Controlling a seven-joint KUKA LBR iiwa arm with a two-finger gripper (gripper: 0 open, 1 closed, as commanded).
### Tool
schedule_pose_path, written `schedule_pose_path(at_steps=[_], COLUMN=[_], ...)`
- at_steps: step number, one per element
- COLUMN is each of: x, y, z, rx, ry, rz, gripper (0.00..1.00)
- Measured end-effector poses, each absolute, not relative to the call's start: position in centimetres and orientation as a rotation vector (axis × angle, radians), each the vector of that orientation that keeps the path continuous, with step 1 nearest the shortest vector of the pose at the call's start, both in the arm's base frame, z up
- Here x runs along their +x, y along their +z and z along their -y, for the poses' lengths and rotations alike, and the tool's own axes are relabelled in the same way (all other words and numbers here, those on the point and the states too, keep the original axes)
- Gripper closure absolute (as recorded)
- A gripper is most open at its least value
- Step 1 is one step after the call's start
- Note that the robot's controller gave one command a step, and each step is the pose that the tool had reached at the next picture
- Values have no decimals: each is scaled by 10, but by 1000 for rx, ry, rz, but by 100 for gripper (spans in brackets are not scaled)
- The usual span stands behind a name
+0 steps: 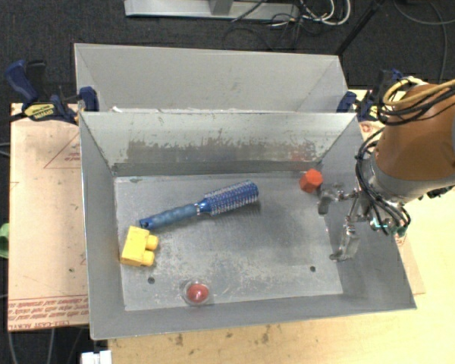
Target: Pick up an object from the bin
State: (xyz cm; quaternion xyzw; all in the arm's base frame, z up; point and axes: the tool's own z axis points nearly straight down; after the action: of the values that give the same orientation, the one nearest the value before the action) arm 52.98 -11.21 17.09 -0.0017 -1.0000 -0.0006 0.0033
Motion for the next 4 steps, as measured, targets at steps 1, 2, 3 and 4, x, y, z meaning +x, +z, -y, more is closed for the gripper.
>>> schedule_pose_path(at_steps=[1, 2, 3, 4], x=[567, 587, 626, 621], y=[119, 135, 73, 70], z=[48, -39, -43, -43], rx=[167, 23, -174, -171], ry=[-7, -8, -5, 0], rz=[3136, 3147, 3154, 3139], gripper=[0, 0, 0, 100])
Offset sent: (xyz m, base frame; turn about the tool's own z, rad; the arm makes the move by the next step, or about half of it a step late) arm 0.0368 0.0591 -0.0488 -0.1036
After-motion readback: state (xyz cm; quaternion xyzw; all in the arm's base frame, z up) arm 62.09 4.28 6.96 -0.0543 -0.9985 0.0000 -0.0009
